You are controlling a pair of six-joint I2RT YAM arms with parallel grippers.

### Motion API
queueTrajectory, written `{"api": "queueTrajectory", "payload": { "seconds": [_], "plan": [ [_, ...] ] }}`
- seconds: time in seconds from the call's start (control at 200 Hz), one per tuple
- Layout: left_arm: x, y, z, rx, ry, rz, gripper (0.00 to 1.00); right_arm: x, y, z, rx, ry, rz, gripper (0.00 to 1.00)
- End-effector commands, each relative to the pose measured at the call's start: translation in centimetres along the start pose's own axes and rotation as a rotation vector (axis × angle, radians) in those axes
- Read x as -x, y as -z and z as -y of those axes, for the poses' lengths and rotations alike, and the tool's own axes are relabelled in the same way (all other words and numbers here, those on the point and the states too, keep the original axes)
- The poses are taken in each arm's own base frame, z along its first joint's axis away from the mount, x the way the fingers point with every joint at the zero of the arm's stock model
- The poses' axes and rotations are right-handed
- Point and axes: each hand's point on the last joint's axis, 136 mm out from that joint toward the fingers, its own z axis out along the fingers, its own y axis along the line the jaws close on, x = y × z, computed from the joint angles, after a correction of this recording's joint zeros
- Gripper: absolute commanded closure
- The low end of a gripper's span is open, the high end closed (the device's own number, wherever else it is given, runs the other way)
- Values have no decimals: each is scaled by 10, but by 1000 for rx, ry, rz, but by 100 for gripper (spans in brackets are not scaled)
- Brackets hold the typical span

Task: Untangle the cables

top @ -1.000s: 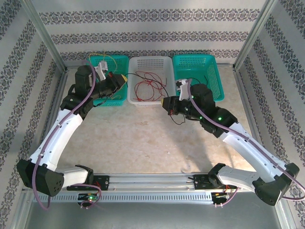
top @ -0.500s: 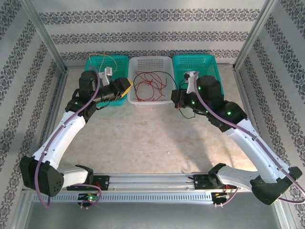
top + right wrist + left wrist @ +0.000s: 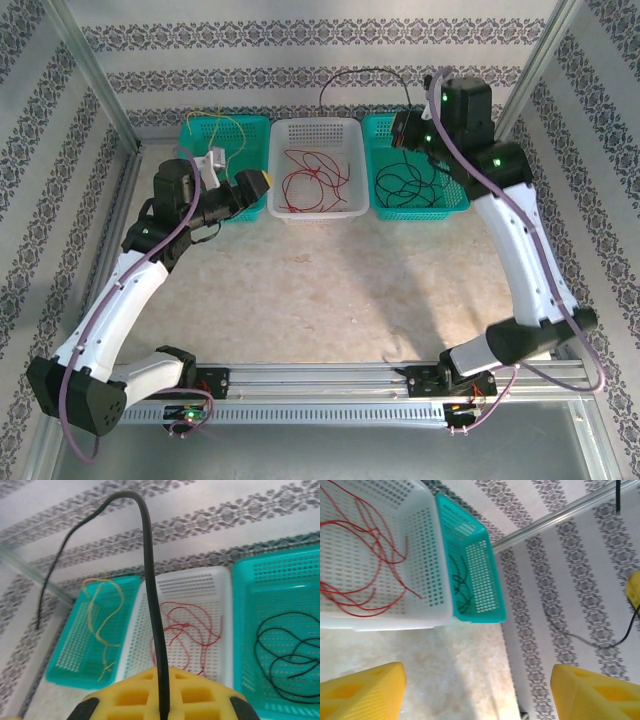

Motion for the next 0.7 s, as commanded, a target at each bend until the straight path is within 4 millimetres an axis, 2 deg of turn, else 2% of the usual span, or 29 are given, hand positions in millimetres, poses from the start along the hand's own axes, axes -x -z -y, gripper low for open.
{"api": "queueTrajectory", "payload": {
  "seconds": [0.0, 0.165, 0.285, 0.355, 0.4, 0.465, 0.475, 0.5, 0.615, 0.695],
  "plan": [
    [-11, 10, -22, 111, -86, -1, 23, 4, -33, 34, -79, -42, -53, 100],
    [-6, 26, -39, 202, -158, 82, 17, 6, -87, 72, -115, -118, -104, 99],
    [-3, 31, -53, 263, -199, 126, 11, 0, -112, 93, -162, -117, -130, 81],
    [-2, 29, -63, 302, -208, 132, 10, -2, -120, 104, -191, -107, -135, 65],
    [-1, 28, -69, 326, -207, 138, 9, -3, -121, 112, -214, -101, -140, 56],
    [1, 27, -79, 363, -203, 151, 9, -5, -119, 118, -238, -96, -145, 49],
    [1, 27, -80, 370, -203, 154, 9, -5, -117, 120, -243, -94, -143, 42],
    [3, 28, -83, 386, -204, 164, 8, -5, -114, 121, -252, -92, -141, 38],
    [9, 36, -99, 470, -226, 221, 6, -12, -98, 121, -254, -78, -126, 36],
    [14, 43, -114, 553, -246, 261, 6, -18, -79, 120, -253, -72, -94, 34]
  ]
}}
